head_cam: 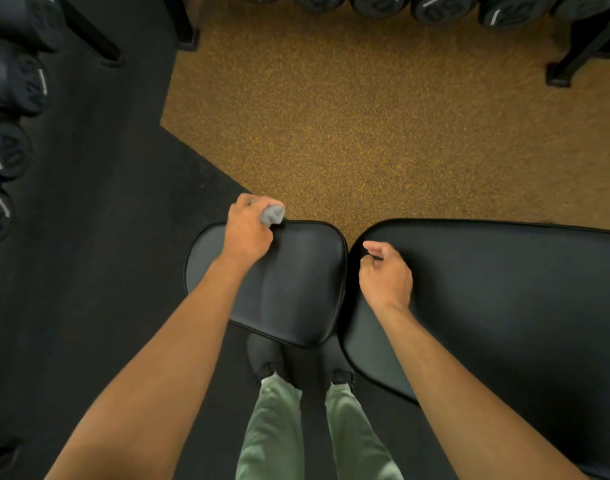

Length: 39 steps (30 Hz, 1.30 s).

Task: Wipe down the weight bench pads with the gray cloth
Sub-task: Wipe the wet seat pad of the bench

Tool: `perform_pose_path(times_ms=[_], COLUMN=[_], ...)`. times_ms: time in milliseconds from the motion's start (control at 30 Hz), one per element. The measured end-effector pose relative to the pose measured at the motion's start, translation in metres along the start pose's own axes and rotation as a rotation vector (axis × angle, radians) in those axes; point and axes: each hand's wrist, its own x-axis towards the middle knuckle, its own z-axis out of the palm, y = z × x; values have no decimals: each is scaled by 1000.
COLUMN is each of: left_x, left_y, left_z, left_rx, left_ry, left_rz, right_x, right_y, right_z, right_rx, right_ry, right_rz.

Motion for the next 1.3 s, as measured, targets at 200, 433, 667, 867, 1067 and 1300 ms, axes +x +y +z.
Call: perform_pose_path(times_ms=[200,433,667,867,1067,1300], left_x=[-66,-196,-195,-77,-19,-30], left_y=[47,76,43,-40,-31,64], left_z=[68,95,42,-36,-6,70], left_rx=[46,-56,-304,-121,17,47], left_ry=[-151,-507,-215,391,234,-86], left_rz=[126,279,110,-448,-444,-31], right_x=[-1,-2,-2,-2,0,3], right_y=[5,0,-3,-3,-1,0], right_z=[2,10,10,10,7,4], right_rx=[-6,8,-12,-16,-34,-26], right_ry=[5,-7,-24,-30,-31,-12], right_rz=[12,-11,-16,-4,-8,-9])
